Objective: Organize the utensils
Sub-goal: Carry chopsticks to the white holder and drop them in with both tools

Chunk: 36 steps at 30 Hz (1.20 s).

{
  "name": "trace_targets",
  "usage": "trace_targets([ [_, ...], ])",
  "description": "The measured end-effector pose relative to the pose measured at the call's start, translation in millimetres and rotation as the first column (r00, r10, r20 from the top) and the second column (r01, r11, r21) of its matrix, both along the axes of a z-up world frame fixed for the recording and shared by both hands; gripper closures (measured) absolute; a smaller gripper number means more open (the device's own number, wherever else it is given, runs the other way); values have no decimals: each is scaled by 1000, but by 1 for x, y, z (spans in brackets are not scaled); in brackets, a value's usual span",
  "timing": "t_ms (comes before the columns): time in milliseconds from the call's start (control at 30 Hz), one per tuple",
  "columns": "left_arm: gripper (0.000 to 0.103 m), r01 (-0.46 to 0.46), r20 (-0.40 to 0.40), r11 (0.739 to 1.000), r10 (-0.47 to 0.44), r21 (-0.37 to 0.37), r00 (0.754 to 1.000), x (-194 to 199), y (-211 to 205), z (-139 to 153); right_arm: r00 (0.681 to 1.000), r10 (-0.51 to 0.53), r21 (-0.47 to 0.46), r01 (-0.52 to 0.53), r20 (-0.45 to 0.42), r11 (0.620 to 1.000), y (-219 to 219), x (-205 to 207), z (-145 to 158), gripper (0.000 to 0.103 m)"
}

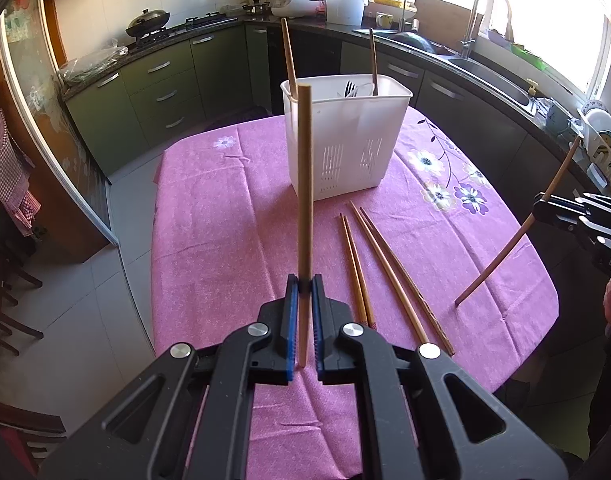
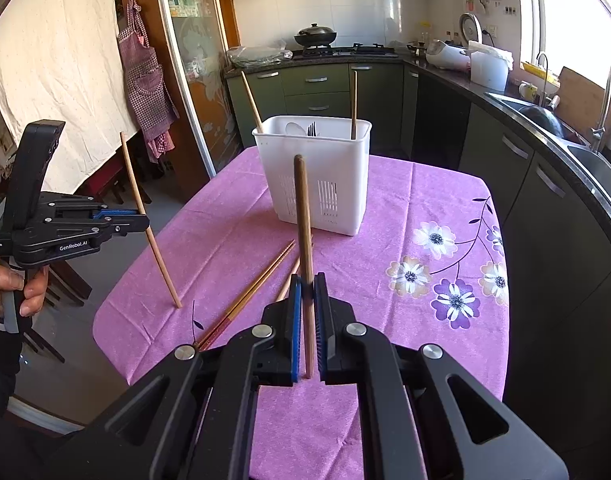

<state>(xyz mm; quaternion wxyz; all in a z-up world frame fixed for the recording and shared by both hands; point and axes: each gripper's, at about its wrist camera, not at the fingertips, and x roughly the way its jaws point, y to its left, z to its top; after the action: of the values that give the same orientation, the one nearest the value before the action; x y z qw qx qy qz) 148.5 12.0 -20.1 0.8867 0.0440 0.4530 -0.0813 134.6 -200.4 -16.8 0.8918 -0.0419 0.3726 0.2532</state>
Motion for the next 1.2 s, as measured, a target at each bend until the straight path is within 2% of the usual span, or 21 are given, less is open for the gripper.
trace_targets([
  [433,96,6,10,1000,-6,-2,1000,1,1,6,1000,7,3,-7,-2,1000,2,2,5,96],
  [767,96,14,30,1000,-13,-9,999,2,-2,21,999,35,10,-35,12,999,9,4,25,96],
  [967,96,34,83,999,-32,-19,996,5,-9,58,997,37,34,-39,65,999,11,14,68,96],
  [1200,96,60,220,998,-55,-17,974,23,-26,129,987,19,94,-34,158,995,11,41,133,96],
])
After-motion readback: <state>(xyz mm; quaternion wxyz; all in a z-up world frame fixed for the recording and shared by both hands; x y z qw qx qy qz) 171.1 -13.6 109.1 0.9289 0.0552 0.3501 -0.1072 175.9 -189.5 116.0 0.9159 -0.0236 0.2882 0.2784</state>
